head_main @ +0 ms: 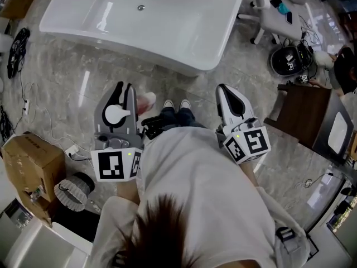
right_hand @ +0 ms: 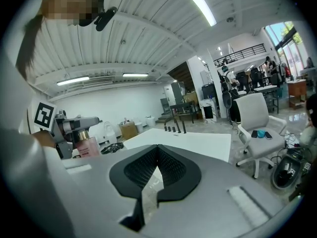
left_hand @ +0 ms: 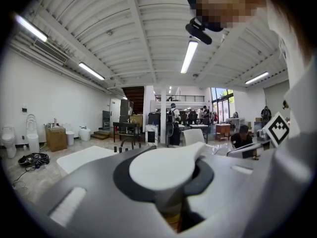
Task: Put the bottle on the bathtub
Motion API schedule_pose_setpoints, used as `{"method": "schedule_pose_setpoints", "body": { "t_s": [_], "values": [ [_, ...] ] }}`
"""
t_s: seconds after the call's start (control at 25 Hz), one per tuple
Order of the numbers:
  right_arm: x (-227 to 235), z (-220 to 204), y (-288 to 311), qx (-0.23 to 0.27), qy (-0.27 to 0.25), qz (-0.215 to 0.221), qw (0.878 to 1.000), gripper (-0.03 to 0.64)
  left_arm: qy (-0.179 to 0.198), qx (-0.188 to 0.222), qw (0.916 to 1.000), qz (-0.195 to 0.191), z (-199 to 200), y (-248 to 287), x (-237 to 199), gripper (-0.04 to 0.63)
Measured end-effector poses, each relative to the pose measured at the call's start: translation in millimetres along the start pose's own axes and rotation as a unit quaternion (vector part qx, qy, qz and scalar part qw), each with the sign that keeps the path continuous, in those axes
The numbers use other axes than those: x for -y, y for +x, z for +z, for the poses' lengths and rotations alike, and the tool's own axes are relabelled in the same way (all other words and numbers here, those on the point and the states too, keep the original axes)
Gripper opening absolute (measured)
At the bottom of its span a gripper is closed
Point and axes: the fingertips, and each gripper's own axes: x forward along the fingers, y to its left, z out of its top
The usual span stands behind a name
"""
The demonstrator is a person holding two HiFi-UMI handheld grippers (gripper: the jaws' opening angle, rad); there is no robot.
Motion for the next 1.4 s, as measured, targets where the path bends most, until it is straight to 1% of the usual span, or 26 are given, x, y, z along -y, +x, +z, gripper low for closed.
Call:
{"method": "schedule_pose_setpoints", "body": {
  "t_s": [0.36, 0.64, 0.88, 1.0, 1.04, 1.24, 1.4],
  "values": [
    [-2.1, -0.6, -2.8, -0.004, -0.004, -0.009, 1.000, -0.003, -0.001, 0.003, 0.9999, -0.014, -0.6, 3.3, -0.2, 0.115],
    [-4.4, -5.7, 5.6, -0.014, -0.010, 0.001, 1.000, -0.003, -0.019, -0.010, 0.9995, -0.021, -24.1, 17.4, -7.4, 0.117],
    [-12.5, -17.8, 31.6, -0.030, -0.020, 0.028, 0.999, -0.003, -0.010, -0.025, 0.9985, -0.049, -59.9, 43.1, -3.3, 0.117],
    [-17.9, -25.6, 48.0, -0.037, -0.020, 0.038, 0.998, -0.003, -0.037, -0.038, 0.9969, -0.059, -79.5, 59.3, 0.9, 0.115],
    [-19.0, -28.4, 52.8, -0.038, -0.018, 0.041, 0.998, -0.003, -0.041, -0.043, 0.9963, -0.062, -88.2, 63.5, 1.9, 0.117],
    [-13.3, -47.1, 74.6, -0.042, -0.005, 0.050, 0.998, -0.003, -0.048, -0.059, 0.9944, -0.073, -137.1, 86.1, 3.9, 0.115],
    [-2.2, -73.2, 90.3, -0.055, -0.004, 0.043, 0.998, -0.003, -0.059, -0.059, 0.9938, -0.073, -176.4, 103.6, 2.3, 0.115]
  ]
}}
